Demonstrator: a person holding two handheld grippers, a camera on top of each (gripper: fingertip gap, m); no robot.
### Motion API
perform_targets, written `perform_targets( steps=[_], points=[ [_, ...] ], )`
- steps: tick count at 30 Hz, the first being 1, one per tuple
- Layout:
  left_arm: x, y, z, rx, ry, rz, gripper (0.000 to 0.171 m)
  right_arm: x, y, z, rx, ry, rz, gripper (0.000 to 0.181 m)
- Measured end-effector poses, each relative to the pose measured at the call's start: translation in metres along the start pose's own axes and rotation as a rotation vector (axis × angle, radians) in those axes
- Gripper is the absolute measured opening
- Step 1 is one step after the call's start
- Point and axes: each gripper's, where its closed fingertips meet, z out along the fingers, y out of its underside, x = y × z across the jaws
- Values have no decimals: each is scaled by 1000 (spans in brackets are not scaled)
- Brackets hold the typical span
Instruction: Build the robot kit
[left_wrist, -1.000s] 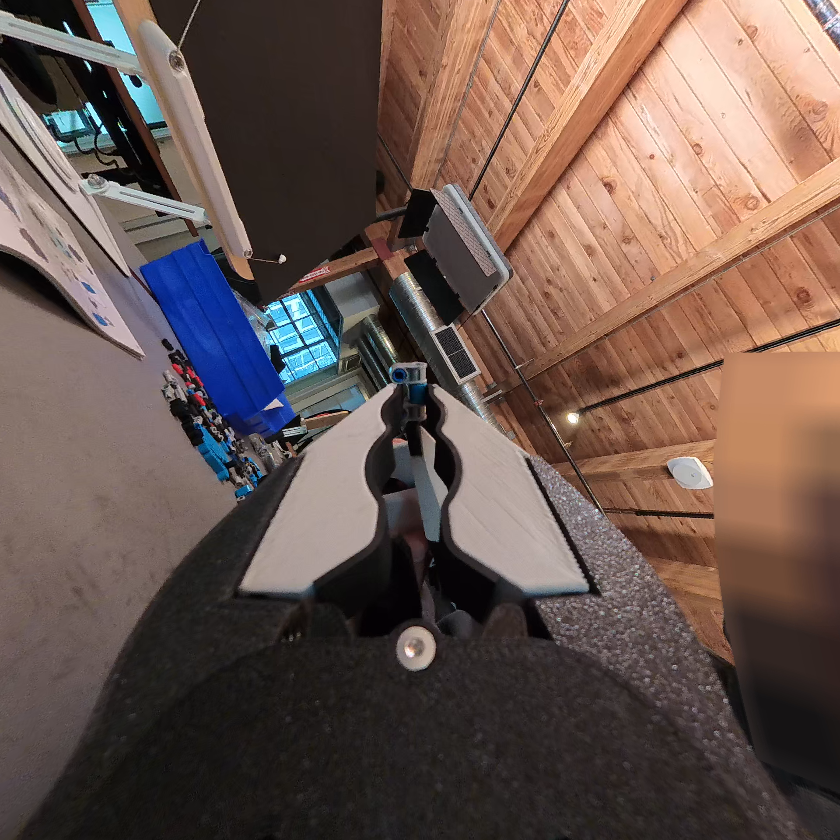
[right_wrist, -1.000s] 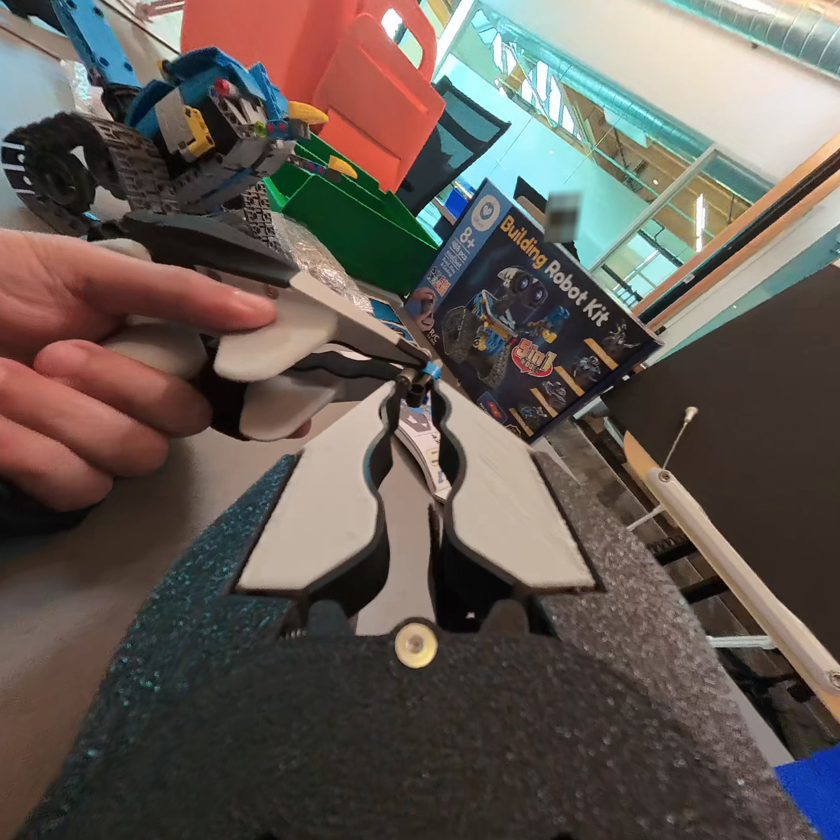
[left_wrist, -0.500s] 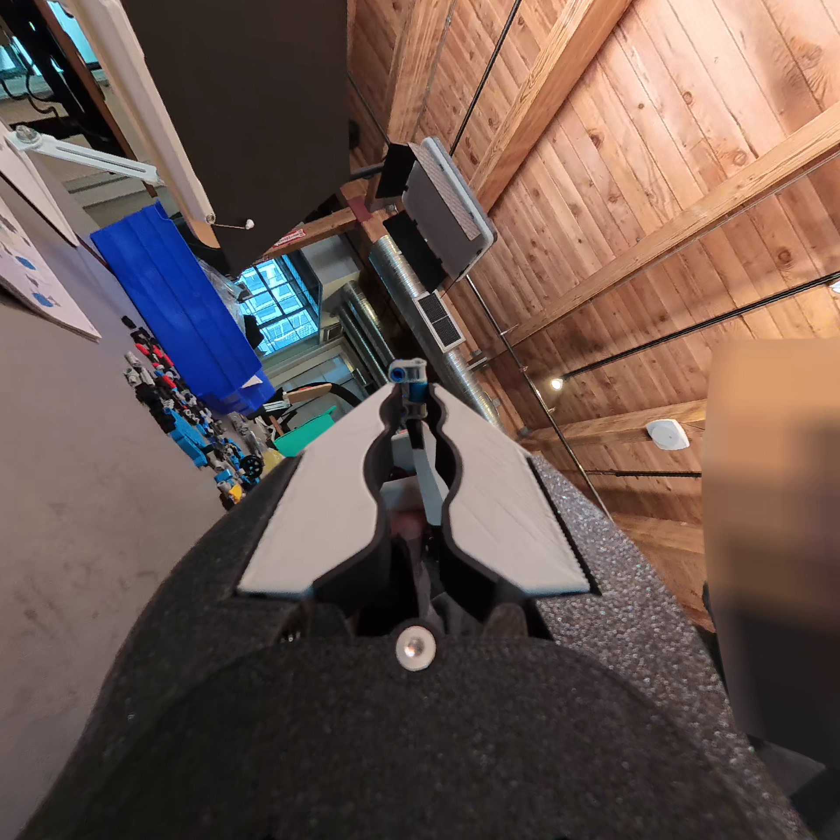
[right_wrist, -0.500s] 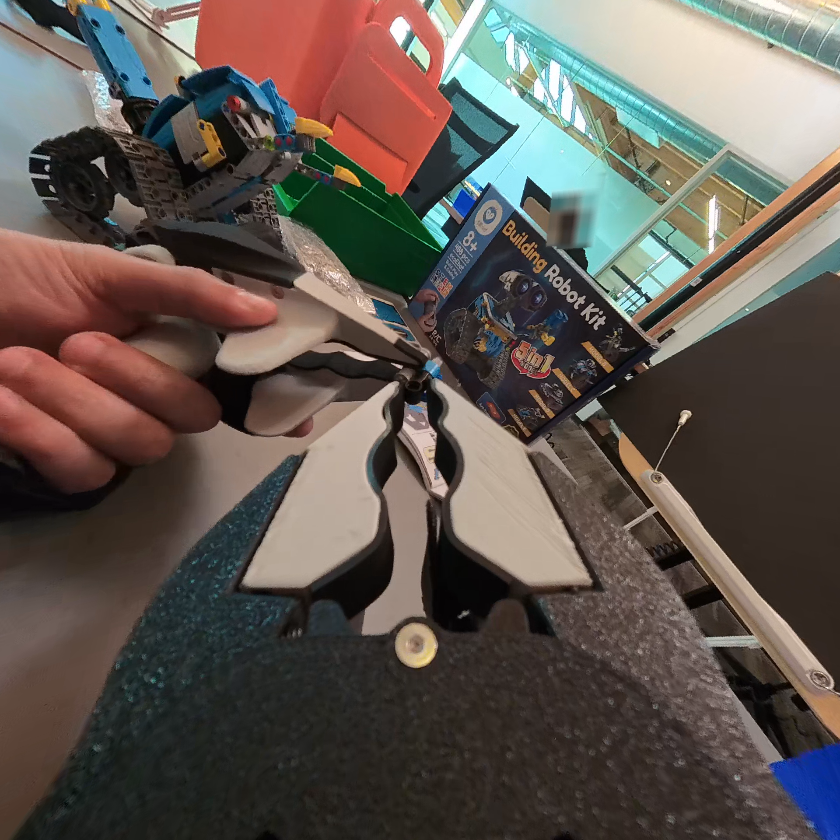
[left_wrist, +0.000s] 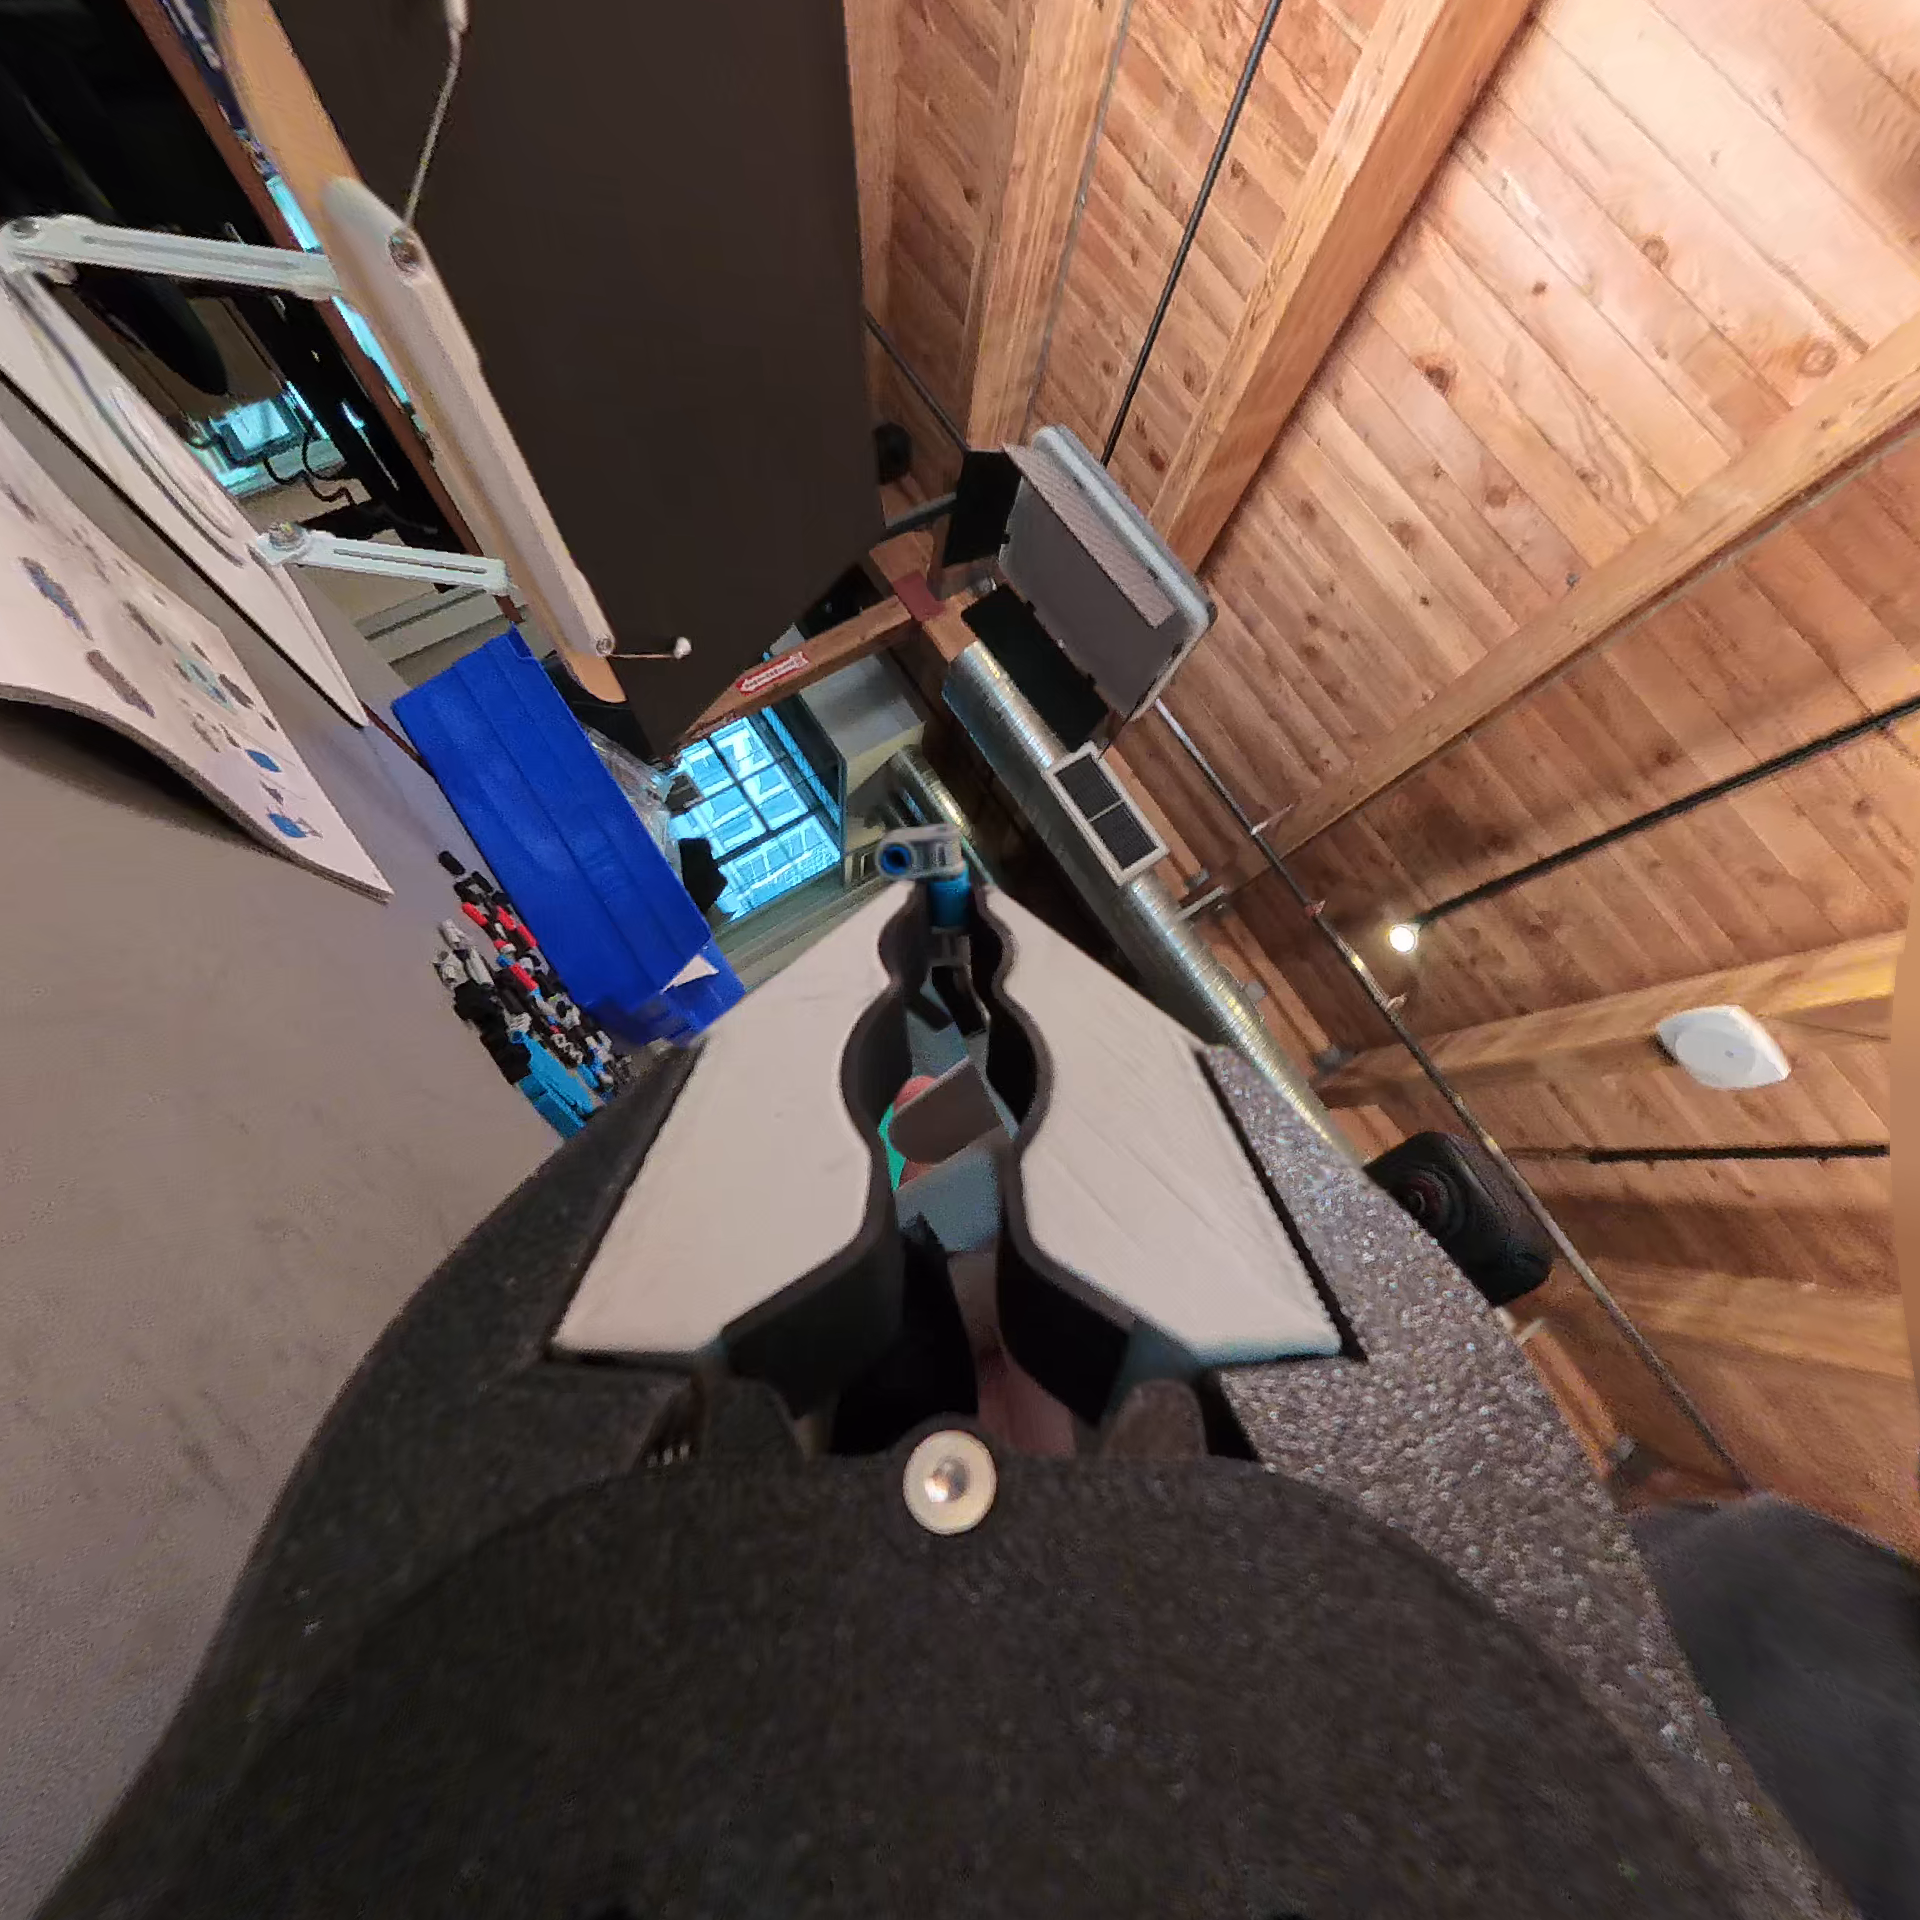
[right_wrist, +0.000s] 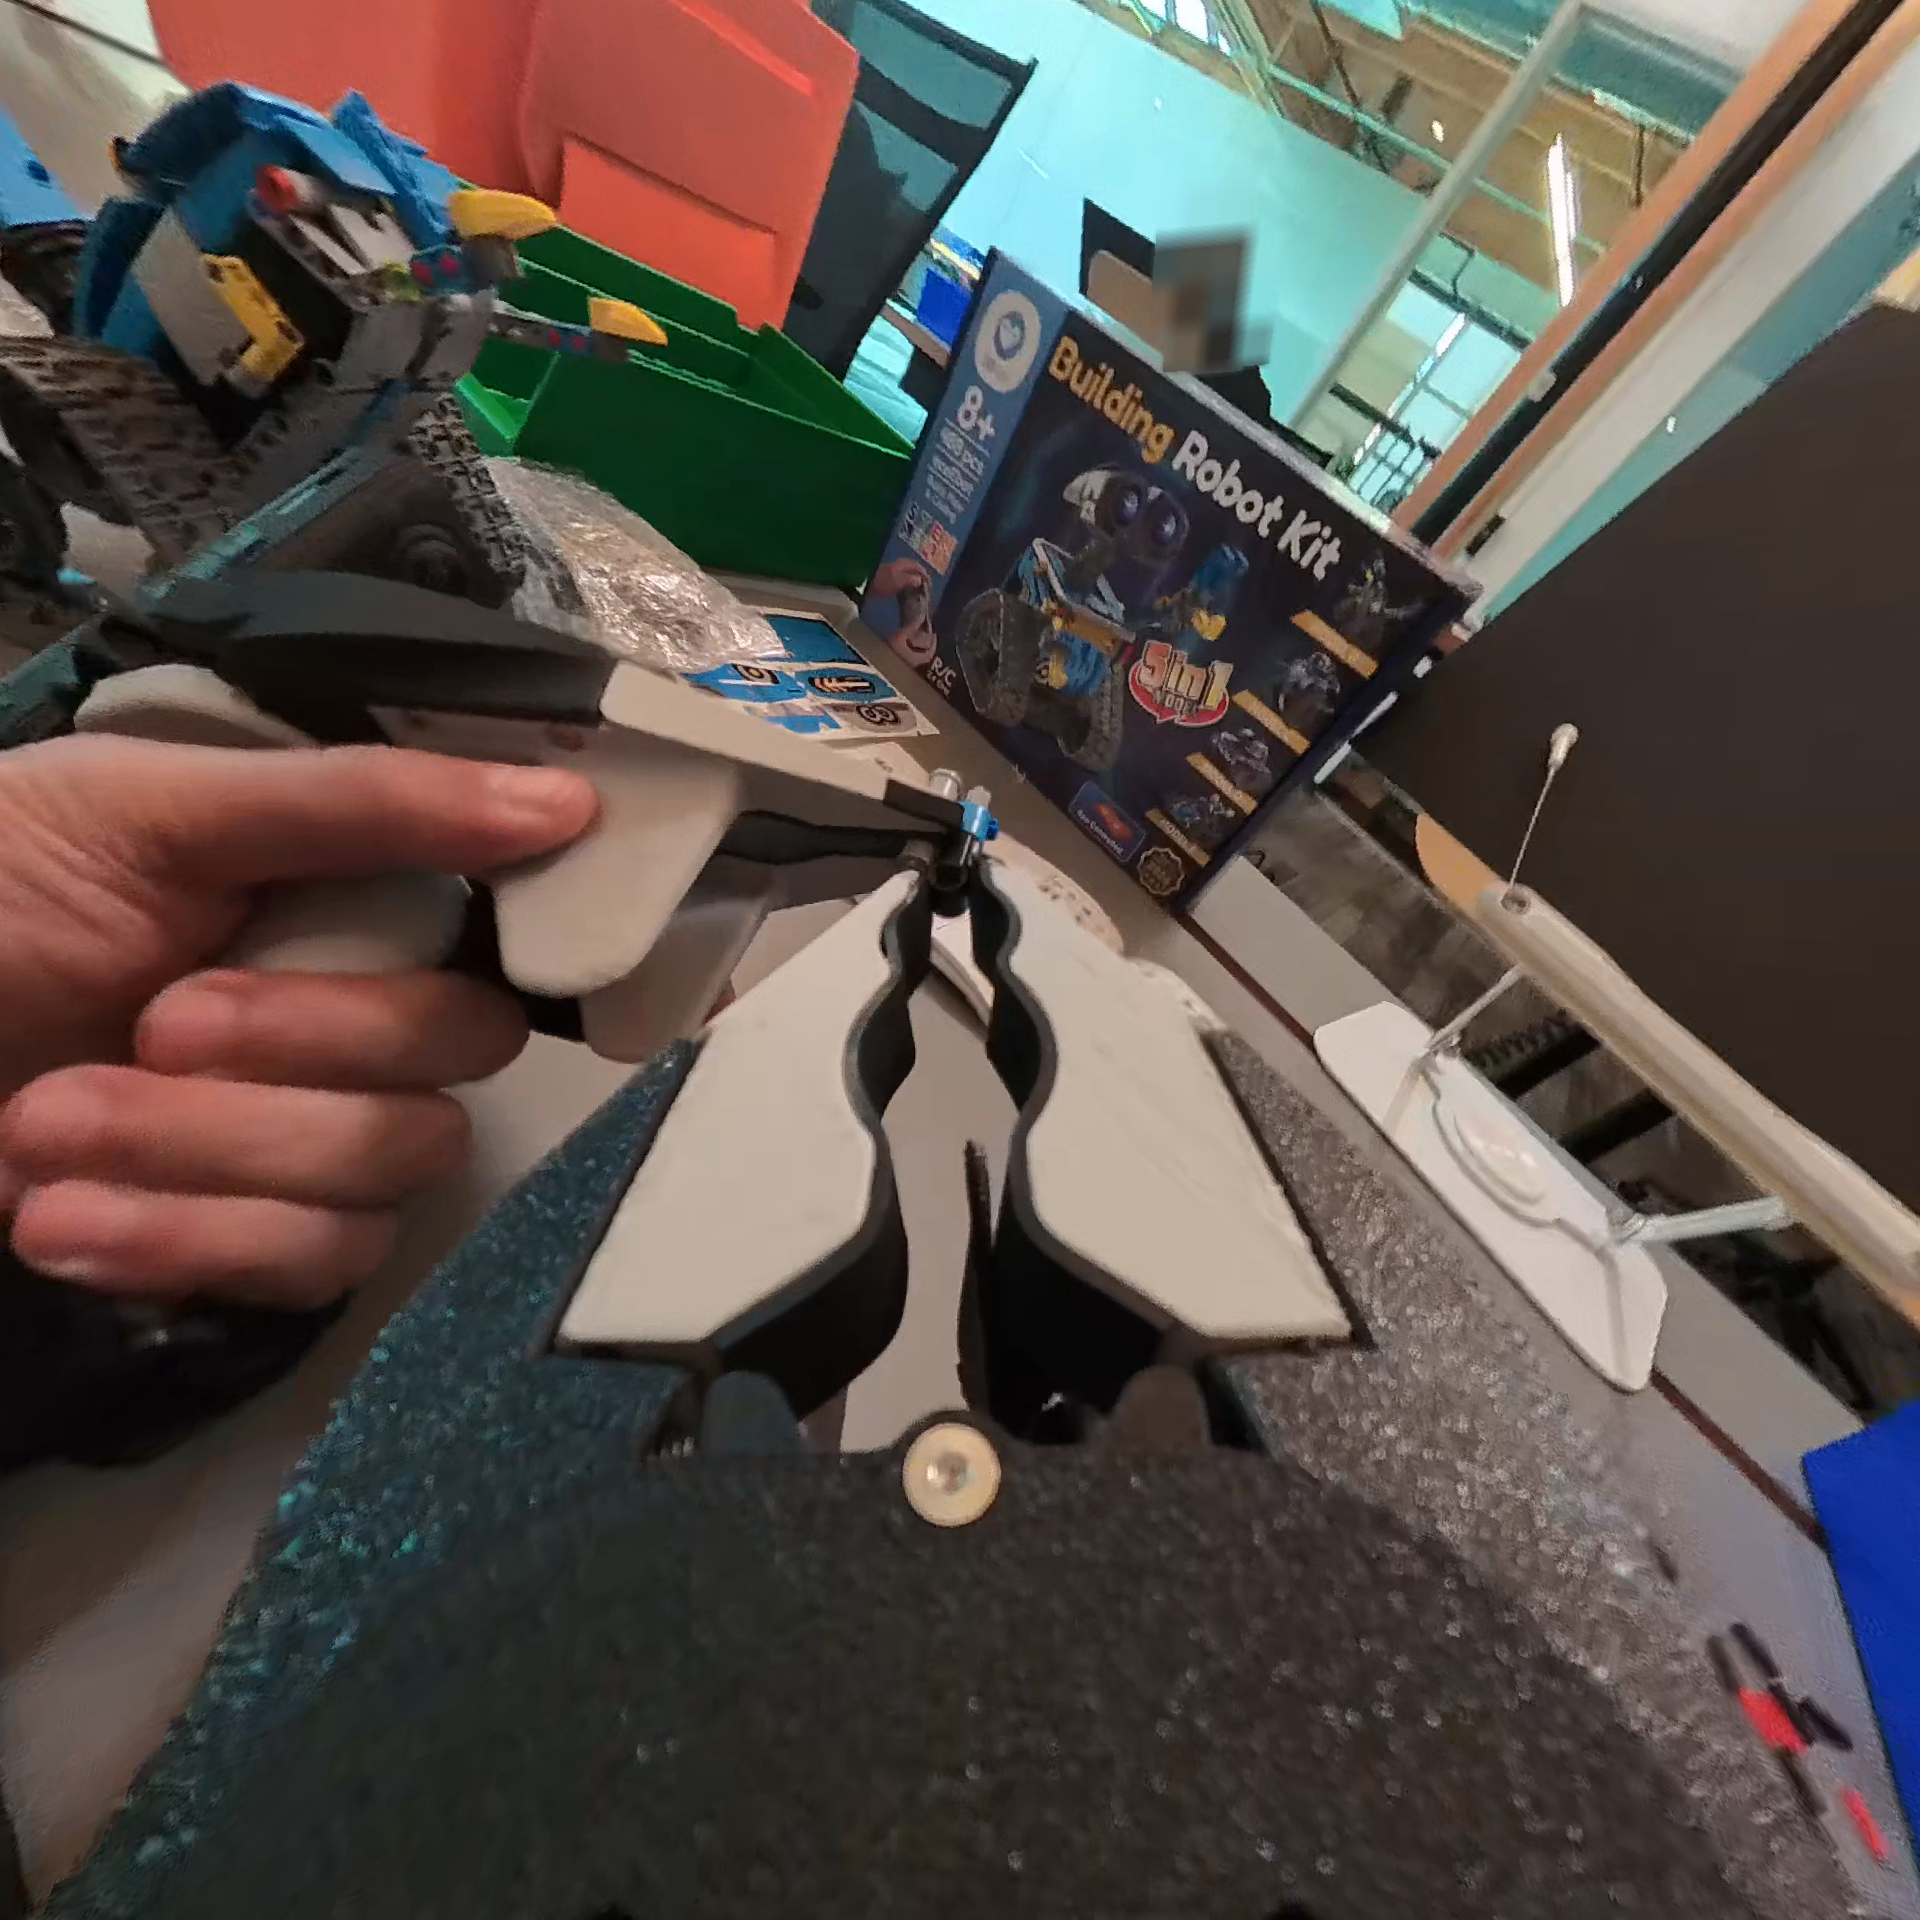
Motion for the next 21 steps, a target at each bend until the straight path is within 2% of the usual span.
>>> perform_targets(
  steps=[8,21],
  points=[
    [-16,-4,3,37,-53,-8,4,4,14,9,-63,27,91,6],
    [-22,3,6,-12,-99,17,2,6,24,5,-99,38,145,6]
  ],
)
